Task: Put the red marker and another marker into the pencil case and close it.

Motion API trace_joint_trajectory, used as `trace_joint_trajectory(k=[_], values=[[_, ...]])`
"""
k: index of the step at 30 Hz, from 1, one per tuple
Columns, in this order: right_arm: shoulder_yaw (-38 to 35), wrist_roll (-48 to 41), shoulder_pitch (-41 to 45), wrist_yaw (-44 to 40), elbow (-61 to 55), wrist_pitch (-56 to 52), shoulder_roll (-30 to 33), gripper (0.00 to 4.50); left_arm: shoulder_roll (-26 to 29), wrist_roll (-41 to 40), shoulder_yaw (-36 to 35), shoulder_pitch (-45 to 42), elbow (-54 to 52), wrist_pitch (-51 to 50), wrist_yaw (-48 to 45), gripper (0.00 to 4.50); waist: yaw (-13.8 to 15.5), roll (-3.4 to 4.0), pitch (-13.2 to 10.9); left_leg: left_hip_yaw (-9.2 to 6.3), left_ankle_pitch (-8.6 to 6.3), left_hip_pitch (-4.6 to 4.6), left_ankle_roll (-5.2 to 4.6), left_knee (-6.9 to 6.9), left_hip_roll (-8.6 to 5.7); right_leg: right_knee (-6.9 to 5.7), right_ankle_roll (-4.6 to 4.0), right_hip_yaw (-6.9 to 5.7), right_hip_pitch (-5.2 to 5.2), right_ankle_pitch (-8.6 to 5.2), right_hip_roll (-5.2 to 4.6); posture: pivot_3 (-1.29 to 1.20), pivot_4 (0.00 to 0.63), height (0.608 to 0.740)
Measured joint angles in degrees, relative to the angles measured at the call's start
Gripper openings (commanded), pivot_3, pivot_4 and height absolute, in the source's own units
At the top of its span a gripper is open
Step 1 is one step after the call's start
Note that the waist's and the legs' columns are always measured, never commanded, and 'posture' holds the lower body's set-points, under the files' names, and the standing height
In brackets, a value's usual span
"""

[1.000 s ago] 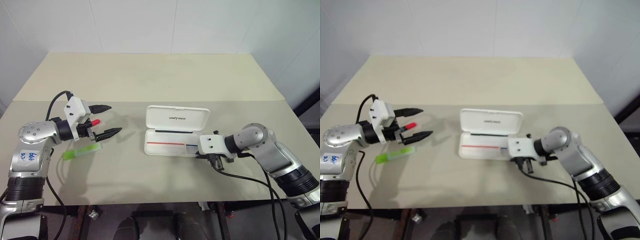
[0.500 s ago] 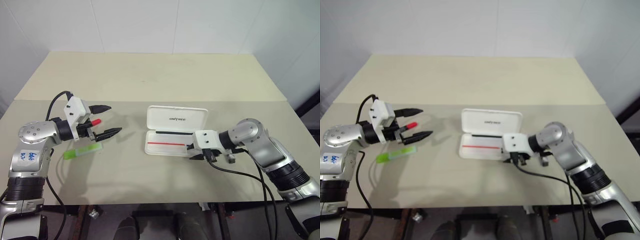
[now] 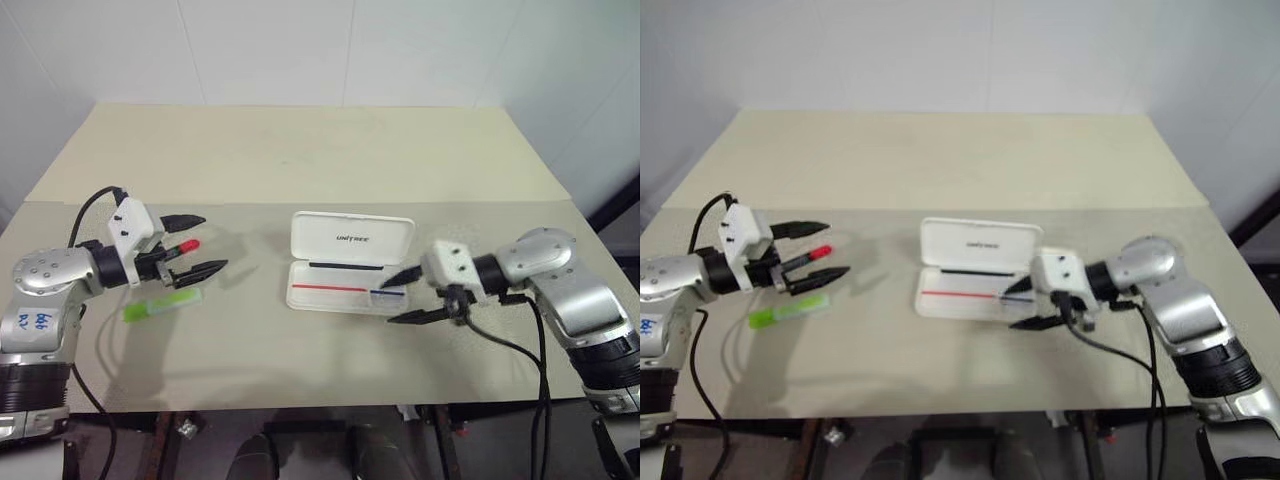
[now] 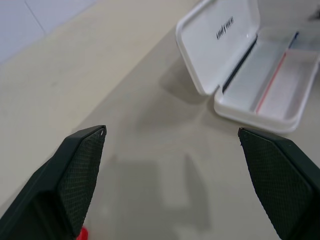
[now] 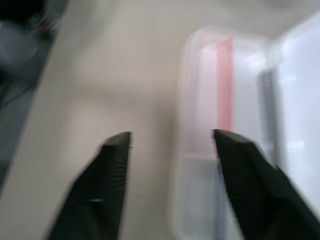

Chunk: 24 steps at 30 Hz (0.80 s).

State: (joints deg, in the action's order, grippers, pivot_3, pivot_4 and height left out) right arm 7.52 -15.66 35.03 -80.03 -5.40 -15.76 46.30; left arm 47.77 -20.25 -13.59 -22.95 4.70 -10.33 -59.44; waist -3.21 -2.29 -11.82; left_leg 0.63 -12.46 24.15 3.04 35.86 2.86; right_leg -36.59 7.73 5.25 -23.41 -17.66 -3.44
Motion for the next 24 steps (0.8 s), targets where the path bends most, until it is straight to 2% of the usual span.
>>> trace_joint_trajectory(k=[2,7,15,19,24], values=[[-2.3,-1.7,0.0,0.6,1.1,0.9,-0.1,4.46,0.7,0.0,-0.3,0.7,0.0,0.6,-0.2,4.50,0.1,0.00,0.0,0.00,0.00,0.00,0.00,0.00,0.00,0.02,0.00,-0.01,0.01,0.00,-0.01,0.00,0.150,0.740],[-8.0,-8.3,-0.5,4.0,-0.2,-2.8,-1.8,4.46,2.8,0.0,-2.6,2.1,1.4,1.9,-0.9,4.50,0.1,0.00,0.0,0.01,0.00,0.01,0.00,-0.08,0.00,0.07,-0.01,0.00,0.00,-0.01,-0.03,0.00,0.150,0.740],[-12.1,-20.6,0.0,10.3,-9.5,-14.3,-2.7,4.46,6.4,-1.4,-4.4,3.6,5.0,-0.1,-4.4,4.50,0.0,0.01,0.0,0.02,0.00,-0.01,0.00,-0.23,0.03,0.08,-0.09,-0.01,-0.07,-0.05,-0.02,0.00,0.150,0.740],[-12.5,-23.9,-0.2,12.6,-12.9,-16.4,-3.1,4.46,9.5,2.0,-3.5,4.6,10.5,1.0,-4.8,4.50,0.0,0.01,0.0,0.03,0.00,0.00,0.00,-0.30,0.05,0.08,-0.13,-0.02,-0.13,-0.07,-0.02,0.00,0.150,0.740],[-12.2,-23.2,-1.1,13.3,-13.1,-15.7,-3.2,4.46,9.9,9.3,-0.2,-1.5,19.3,3.6,1.5,4.50,0.6,-0.01,0.0,0.05,0.00,0.03,0.00,-0.25,0.00,0.13,-0.11,-0.04,-0.09,-0.06,-0.06,0.00,0.150,0.740]])
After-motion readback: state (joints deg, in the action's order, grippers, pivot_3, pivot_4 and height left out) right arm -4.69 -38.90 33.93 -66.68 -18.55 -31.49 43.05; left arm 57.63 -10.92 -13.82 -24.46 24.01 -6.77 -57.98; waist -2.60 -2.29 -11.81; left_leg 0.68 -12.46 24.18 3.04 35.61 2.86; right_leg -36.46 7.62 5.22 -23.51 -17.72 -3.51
